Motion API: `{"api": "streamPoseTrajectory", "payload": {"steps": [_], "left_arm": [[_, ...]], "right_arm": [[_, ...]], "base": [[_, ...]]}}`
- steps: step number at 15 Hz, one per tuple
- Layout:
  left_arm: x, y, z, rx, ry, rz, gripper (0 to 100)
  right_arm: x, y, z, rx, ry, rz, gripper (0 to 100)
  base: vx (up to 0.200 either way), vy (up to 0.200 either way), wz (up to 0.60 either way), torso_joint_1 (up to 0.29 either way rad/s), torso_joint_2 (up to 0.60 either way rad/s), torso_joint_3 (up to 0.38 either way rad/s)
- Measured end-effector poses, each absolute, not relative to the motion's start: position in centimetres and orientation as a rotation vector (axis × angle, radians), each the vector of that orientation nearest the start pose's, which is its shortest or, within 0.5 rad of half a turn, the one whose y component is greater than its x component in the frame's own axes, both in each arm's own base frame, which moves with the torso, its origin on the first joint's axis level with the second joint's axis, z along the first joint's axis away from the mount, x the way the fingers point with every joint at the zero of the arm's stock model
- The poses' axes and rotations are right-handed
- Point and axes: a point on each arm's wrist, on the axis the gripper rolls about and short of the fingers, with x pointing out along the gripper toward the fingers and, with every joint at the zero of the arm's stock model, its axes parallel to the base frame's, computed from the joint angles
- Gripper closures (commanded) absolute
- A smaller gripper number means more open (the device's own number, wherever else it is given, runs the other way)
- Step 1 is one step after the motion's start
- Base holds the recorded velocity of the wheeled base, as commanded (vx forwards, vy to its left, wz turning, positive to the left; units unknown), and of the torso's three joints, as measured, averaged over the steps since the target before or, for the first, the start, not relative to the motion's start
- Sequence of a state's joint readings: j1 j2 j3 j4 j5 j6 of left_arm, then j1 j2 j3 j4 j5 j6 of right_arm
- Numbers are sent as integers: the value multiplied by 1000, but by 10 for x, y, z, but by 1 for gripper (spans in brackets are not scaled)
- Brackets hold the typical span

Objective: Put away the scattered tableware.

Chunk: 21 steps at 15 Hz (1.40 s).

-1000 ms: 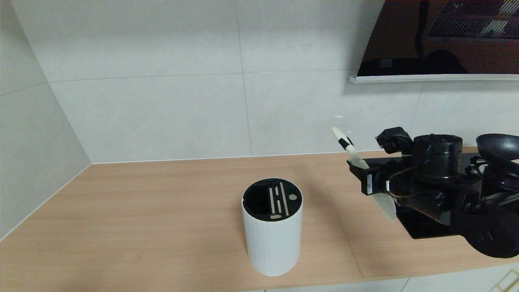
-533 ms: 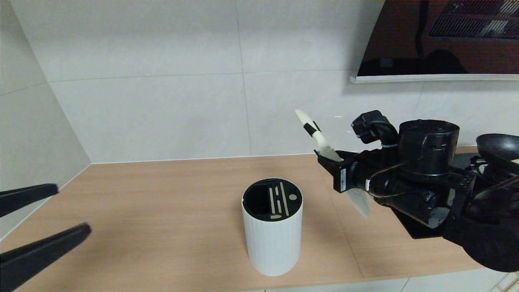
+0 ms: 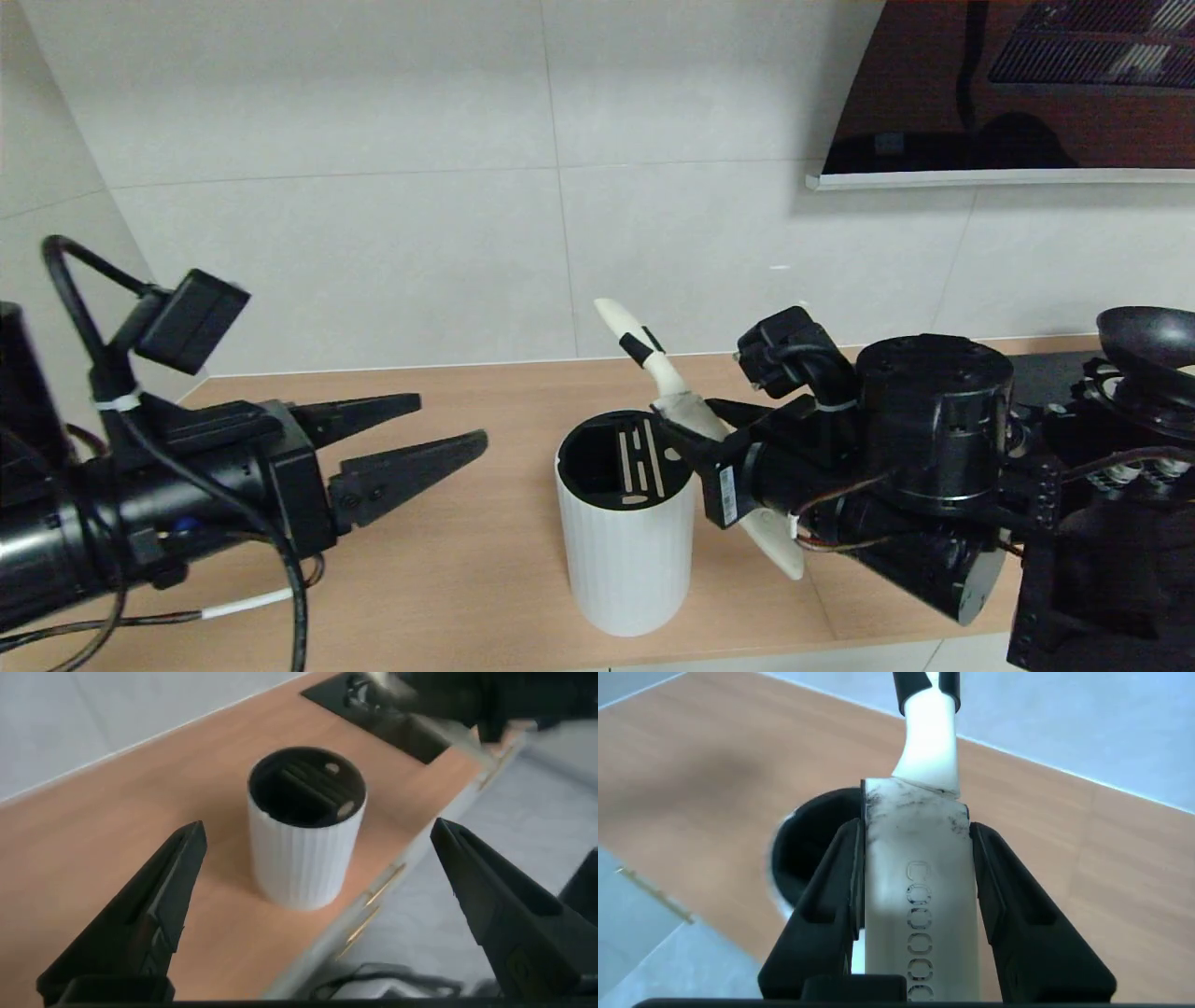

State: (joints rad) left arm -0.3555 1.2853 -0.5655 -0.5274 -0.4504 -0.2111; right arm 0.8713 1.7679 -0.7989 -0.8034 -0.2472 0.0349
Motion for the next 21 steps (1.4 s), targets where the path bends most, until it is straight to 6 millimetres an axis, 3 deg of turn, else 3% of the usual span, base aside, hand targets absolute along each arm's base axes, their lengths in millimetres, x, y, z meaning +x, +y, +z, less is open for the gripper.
{"api": "streamPoseTrajectory", "payload": {"steps": [3,6,13,21], "left_arm": [[190,-103,210,-513,336,-847,0],[198,-121,210,-687,351,-892,0],[227,-139,189,-728,271,-790,0],[231,-145,180,-727,293,-784,0]], "right_arm": [[201,250,180,4,126,657,100],[188,262,184,43,104,713,100],[178,269,184,91,120,749,100],[171,277,178,105,150,780,100]], "base": [[0,0,0,0,0,0],[0,0,0,0,0,0],[0,0,0,0,0,0],[0,0,0,0,0,0]]}}
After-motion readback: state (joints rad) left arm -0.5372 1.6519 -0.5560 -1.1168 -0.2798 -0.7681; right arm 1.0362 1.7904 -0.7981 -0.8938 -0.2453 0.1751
